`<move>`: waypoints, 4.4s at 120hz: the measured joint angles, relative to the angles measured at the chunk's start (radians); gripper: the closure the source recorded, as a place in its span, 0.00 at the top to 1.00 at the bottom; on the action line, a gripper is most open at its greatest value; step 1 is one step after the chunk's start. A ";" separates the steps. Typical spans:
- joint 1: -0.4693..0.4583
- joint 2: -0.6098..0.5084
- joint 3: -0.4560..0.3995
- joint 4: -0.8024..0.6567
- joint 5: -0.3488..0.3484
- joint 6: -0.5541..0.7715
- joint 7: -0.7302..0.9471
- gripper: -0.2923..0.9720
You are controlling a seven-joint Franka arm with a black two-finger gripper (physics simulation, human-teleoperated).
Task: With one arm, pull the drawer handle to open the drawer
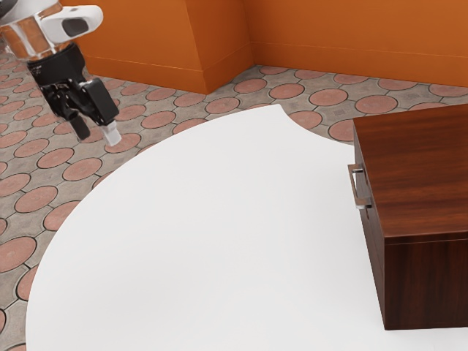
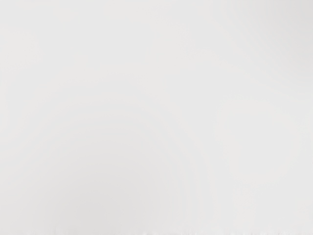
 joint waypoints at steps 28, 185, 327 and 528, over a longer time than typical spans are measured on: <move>-0.108 -0.029 -0.017 -0.050 0.032 0.035 -0.003 0.75; -0.031 0.273 -0.269 -0.141 -0.349 0.675 -0.676 0.73; -0.054 0.358 -0.354 -0.180 -0.383 0.795 -0.751 0.63; 0.081 0.418 -0.393 -0.111 -0.281 0.689 -0.695 0.54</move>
